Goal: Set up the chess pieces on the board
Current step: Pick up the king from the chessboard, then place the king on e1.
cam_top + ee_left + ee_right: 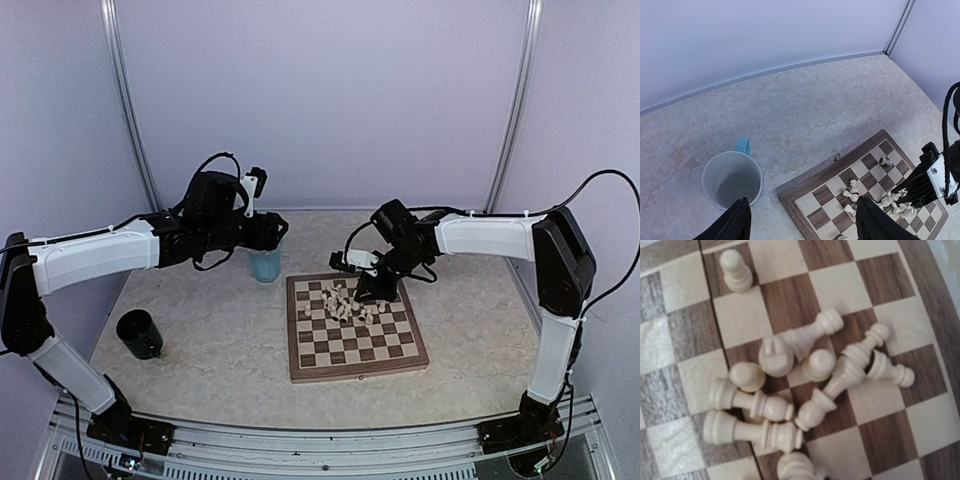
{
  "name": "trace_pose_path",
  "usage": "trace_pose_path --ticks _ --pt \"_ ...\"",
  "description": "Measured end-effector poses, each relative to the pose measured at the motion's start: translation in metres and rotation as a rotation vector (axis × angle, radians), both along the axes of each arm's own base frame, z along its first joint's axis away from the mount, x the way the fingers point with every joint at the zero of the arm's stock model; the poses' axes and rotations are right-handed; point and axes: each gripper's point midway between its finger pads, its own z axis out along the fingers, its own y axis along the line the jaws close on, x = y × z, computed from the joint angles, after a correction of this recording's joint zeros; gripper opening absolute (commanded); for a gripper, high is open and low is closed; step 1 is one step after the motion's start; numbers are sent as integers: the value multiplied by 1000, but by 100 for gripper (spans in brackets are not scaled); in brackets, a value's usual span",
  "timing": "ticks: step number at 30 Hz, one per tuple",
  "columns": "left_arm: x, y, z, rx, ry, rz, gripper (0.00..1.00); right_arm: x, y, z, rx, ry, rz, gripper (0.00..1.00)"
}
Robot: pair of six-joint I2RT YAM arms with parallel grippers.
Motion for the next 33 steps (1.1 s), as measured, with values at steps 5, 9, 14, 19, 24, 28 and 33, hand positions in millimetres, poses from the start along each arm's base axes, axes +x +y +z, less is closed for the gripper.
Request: trace_pose_path --ticks 5,9,14,19,24,28,33 --pt "2 0 4 -4 -5 1 71 -5 0 27 47 -41 17 0" --pt "6 6 3 -11 3 7 71 -23 -5 60 110 -82 57 0" --pt "12 14 3 -13 7 26 71 -61 -8 60 116 -77 146 0" --pt "14 16 -1 -8 13 31 71 -116 -9 28 44 -9 270 0" --pt "16 17 -8 3 28 35 71 -149 -9 12 -10 8 349 0" --pt "16 18 -9 7 32 37 71 -153 -8 9 -23 -3 360 0" --pt "16 18 -10 8 32 37 71 -139 -8 6 -53 -52 316 0"
